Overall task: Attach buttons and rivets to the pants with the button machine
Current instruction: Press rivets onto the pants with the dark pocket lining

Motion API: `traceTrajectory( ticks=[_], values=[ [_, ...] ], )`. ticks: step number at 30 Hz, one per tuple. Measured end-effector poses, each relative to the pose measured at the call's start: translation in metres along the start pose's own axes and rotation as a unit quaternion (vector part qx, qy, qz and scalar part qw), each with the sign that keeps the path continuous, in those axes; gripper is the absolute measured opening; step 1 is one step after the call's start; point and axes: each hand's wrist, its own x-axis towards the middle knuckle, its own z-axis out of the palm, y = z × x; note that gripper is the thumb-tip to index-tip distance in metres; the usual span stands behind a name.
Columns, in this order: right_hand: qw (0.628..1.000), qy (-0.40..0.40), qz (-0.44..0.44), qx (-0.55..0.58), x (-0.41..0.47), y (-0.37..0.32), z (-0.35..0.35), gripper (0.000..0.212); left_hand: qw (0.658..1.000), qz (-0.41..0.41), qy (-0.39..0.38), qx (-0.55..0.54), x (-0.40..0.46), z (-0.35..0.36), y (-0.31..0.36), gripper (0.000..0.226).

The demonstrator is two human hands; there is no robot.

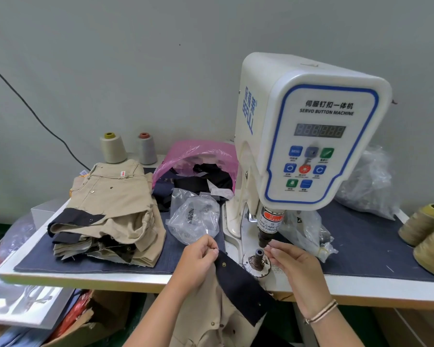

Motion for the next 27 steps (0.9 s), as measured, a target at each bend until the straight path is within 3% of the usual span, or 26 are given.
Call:
traceTrajectory(
  ticks=[3,7,11,13,27],
  values=[
    [0.980,-0.021,-0.107,-0.167,-0.005,0.008,0.000,0.032,1.000,0.002,0.000,0.000,0.000,-0.001,0.000,0.026],
    [0.905,-0.068,-0.221,-0.358,-0.007,0.016,-0.005,0.035,1.000,0.000,0.000,0.005,-0.001,0.000,0.000,0.024],
    [0.785,-0.062,-0.366,-0.495,-0.001,0.012,-0.009,0.030,1.000,-0.003,0.001,0.007,0.000,-0.001,-0.001,0.029],
    [0.739,-0.067,-0.396,-0.540,0.000,0.009,-0.010,0.031,1.000,-0.003,0.001,0.009,0.000,0.000,0.000,0.030],
    [0.659,-0.121,-0.385,-0.635,-0.009,0.005,-0.015,0.050,1.000,-0.009,0.007,0.009,-0.001,0.001,0.002,0.028]
  ],
)
